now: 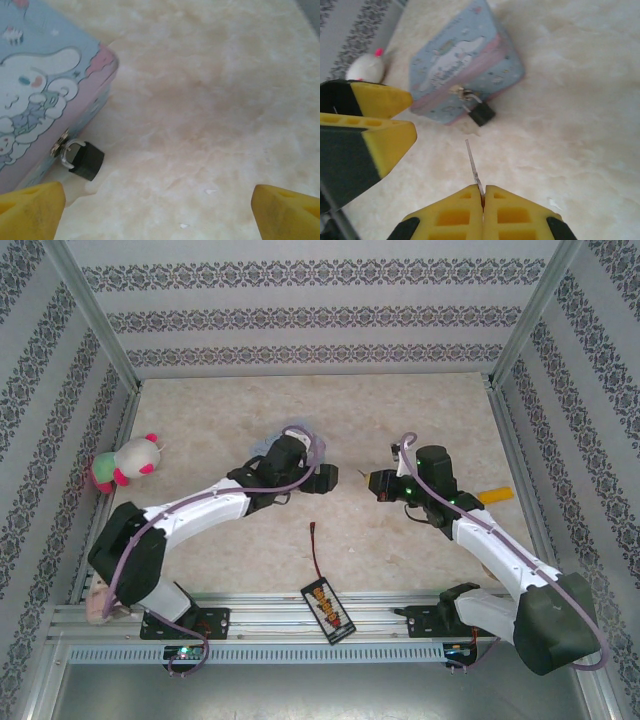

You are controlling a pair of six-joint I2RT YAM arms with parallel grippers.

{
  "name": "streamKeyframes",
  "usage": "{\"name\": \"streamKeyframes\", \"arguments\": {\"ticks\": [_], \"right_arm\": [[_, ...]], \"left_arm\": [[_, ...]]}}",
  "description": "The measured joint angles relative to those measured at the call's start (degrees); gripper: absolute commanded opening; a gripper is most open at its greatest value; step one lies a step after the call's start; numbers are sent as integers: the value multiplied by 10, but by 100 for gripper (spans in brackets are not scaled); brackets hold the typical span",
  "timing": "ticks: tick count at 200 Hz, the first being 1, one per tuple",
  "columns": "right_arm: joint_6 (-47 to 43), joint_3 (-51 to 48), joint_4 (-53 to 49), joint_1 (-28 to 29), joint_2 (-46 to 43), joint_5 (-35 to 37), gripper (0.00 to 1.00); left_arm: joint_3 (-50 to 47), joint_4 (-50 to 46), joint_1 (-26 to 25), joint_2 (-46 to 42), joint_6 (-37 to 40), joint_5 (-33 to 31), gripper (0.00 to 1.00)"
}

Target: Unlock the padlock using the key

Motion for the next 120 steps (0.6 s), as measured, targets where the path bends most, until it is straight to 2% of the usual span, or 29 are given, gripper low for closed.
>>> {"name": "streamKeyframes", "arguments": {"ticks": [17, 46, 76, 120], "right_arm": [[-2, -1, -11, 0, 4, 18, 0], [-8, -1, -18, 0, 10, 36, 0], [-11, -1, -18, 0, 10, 45, 0], [-10, -3, -16, 0, 10, 51, 0]], "left_arm": [[0, 0, -3, 32, -30, -31, 100], [5, -6, -16, 85, -73, -88, 100], [17, -6, -21, 123, -107, -107, 97], [23, -19, -19, 156, -115, -151, 92]]}}
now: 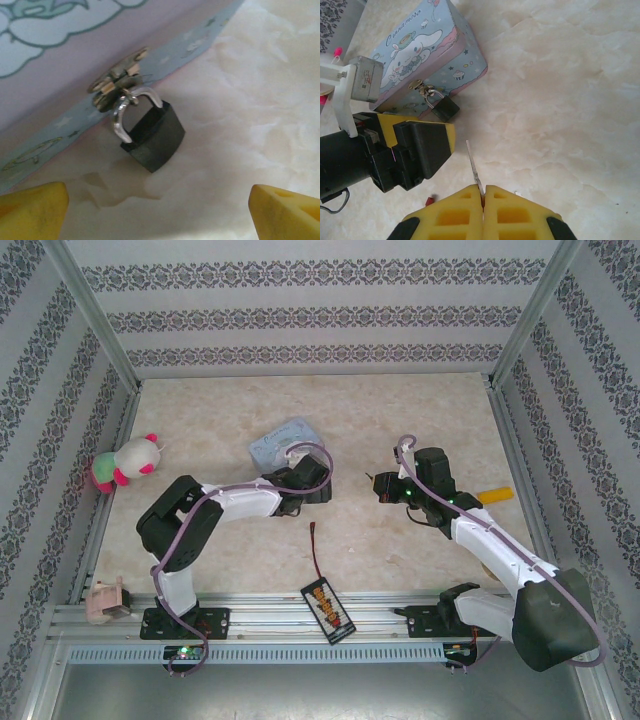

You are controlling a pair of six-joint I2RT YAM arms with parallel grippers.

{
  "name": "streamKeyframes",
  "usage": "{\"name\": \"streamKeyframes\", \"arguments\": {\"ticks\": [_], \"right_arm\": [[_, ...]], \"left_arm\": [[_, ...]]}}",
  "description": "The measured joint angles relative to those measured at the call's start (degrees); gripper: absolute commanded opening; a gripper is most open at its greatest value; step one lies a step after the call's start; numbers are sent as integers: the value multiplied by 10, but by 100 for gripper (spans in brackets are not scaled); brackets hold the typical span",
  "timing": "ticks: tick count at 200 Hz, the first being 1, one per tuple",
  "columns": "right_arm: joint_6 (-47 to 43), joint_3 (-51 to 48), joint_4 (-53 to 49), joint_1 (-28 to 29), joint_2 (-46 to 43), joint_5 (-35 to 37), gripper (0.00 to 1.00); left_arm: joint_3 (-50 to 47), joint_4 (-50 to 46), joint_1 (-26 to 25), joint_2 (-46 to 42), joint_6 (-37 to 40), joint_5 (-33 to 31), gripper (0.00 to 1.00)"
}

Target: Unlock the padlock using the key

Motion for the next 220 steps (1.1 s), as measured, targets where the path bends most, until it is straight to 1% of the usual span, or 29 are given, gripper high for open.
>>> {"name": "streamKeyframes", "arguments": {"ticks": [31, 74, 97, 133, 160, 175, 193, 197, 208, 212, 220], "right_arm": [[2, -1, 0, 0, -2, 4, 0], [7, -1, 3, 1, 4, 9, 0], [10, -1, 5, 3, 18, 13, 0], [11, -1, 5, 9, 37, 19, 0], [10, -1, 5, 9, 42, 19, 0], [10, 1, 5, 9, 43, 19, 0], [10, 4, 5, 9, 44, 19, 0], [10, 5, 5, 9, 44, 19, 0], [10, 7, 7, 9, 44, 19, 0], [10, 7, 9, 9, 44, 19, 0], [11, 7, 10, 9, 44, 19, 0]], "left_arm": [[0, -1, 19, 0, 5, -25, 91], [0, -1, 80, 0, 30, -45, 91], [0, -2, 97, 0, 36, -54, 90], [0, -2, 93, -9, 32, -53, 91], [1, -4, 74, -16, 26, -65, 92], [5, -9, 67, -12, 26, -68, 91], [15, -10, 64, -1, 27, -70, 85], [17, -10, 64, 2, 27, -72, 82], [21, -10, 64, 11, 29, -75, 80], [23, -11, 64, 13, 30, -77, 77], [26, -10, 64, 21, 32, -83, 76]]}}
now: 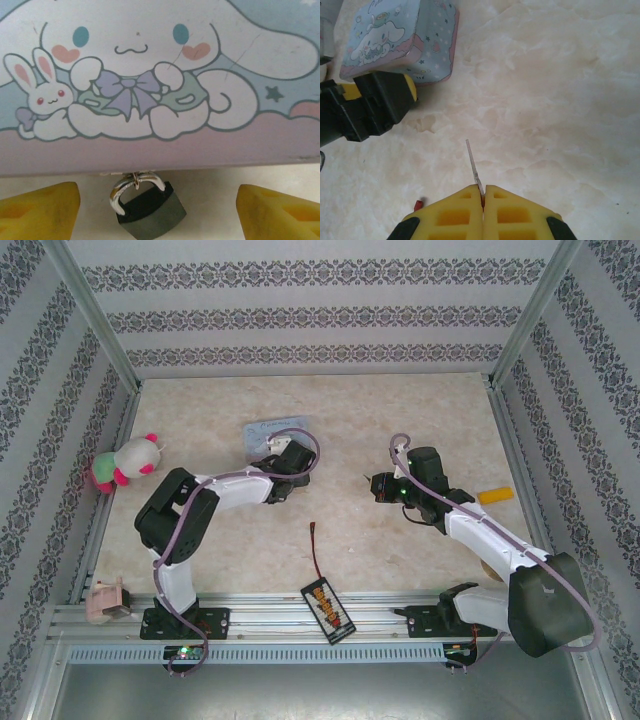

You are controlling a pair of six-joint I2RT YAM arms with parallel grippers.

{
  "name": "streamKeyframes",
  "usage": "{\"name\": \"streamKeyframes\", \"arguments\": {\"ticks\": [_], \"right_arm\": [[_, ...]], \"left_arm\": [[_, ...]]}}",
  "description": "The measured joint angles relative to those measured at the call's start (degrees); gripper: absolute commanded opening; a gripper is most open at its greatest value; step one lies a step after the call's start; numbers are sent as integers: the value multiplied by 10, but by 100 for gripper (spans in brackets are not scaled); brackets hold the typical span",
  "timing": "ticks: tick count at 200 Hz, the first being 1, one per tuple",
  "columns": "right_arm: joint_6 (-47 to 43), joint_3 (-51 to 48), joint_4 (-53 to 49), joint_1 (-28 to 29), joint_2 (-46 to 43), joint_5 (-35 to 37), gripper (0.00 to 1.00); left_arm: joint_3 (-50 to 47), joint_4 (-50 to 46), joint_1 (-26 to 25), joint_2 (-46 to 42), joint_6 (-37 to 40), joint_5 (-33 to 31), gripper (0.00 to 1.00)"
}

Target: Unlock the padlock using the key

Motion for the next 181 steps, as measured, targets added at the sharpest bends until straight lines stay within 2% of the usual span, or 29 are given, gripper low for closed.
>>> {"name": "streamKeyframes", "arguments": {"ticks": [71, 134, 166, 181], "right_arm": [[2, 2, 7, 0, 3, 0, 0], [2, 2, 10, 4, 7, 0, 0], [2, 5, 17, 8, 17, 0, 0], [2, 8, 21, 8, 23, 0, 0]], "left_arm": [[19, 0, 1, 45, 10, -37, 69], [29, 6, 5, 66, 24, -42, 71], [45, 7, 8, 78, 31, -39, 61], [50, 9, 8, 82, 34, -35, 50]]}}
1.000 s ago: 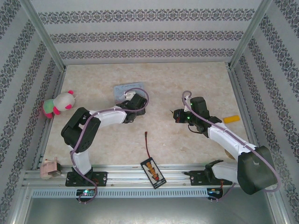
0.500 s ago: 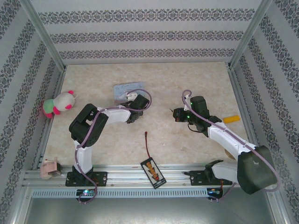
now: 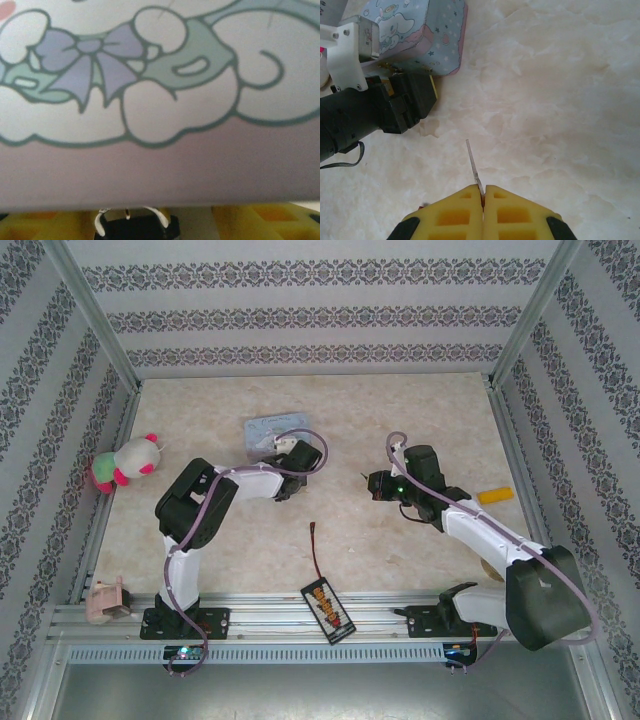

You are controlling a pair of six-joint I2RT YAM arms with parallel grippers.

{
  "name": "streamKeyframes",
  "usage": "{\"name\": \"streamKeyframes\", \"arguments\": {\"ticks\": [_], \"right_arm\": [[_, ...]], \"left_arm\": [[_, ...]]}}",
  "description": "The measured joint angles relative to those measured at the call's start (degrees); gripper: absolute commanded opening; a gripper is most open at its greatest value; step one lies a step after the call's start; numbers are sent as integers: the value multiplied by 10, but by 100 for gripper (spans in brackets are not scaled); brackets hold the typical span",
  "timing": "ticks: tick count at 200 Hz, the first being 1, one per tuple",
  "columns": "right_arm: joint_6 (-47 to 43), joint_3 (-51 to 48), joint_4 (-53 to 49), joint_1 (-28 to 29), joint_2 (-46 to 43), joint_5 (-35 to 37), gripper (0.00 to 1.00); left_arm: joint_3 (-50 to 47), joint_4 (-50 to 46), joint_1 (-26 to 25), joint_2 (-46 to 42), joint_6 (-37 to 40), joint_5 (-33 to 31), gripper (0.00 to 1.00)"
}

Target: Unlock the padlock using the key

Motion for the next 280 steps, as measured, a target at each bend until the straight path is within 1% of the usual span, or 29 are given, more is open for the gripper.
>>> {"name": "streamKeyframes", "arguments": {"ticks": [11, 18, 21, 29, 33, 78, 83, 99, 107, 113, 120, 128, 147, 153, 188, 222, 280], "right_arm": [[0, 2, 3, 2, 4, 0, 0], [0, 2, 6, 3, 7, 0, 0], [0, 2, 7, 3, 8, 0, 0], [0, 2, 9, 4, 11, 0, 0], [0, 2, 10, 4, 13, 0, 0], [0, 2, 22, 16, 38, 0, 0], [0, 2, 24, 19, 41, 0, 0], [0, 2, 32, 21, 50, 0, 0], [0, 2, 36, 22, 54, 0, 0], [0, 2, 39, 22, 57, 0, 0], [0, 2, 42, 22, 61, 0, 0], [1, 2, 45, 22, 65, 0, 0], [3, 2, 50, 22, 70, 0, 0], [3, 2, 52, 22, 70, 0, 0], [4, 2, 58, 22, 70, 0, 0], [4, 2, 63, 22, 71, 0, 0], [4, 2, 67, 22, 75, -3, 0]], "left_arm": [[0, 5, 0, 1, 5, 4, 41], [0, 10, 0, 1, 8, 8, 39], [0, 12, 0, 2, 7, 8, 37], [0, 17, 0, 2, 9, 10, 35], [0, 19, 0, 2, 10, 12, 32], [0, 23, 3, 2, 11, 22, 29], [0, 23, 3, 2, 11, 24, 27], [-1, 24, 4, 1, 10, 28, 28], [-2, 26, 5, 0, 10, 30, 34], [-3, 28, 5, -1, 10, 32, 41], [-4, 29, 6, -1, 10, 34, 45], [-5, 31, 8, -1, 11, 38, 52], [-5, 31, 10, -1, 11, 40, 60], [-5, 31, 11, -1, 10, 40, 61], [4, 23, 12, 2, 7, 36, 59], [20, 14, 12, 10, -12, 29, 59], [27, 8, 12, 15, -37, 5, 44]]}}
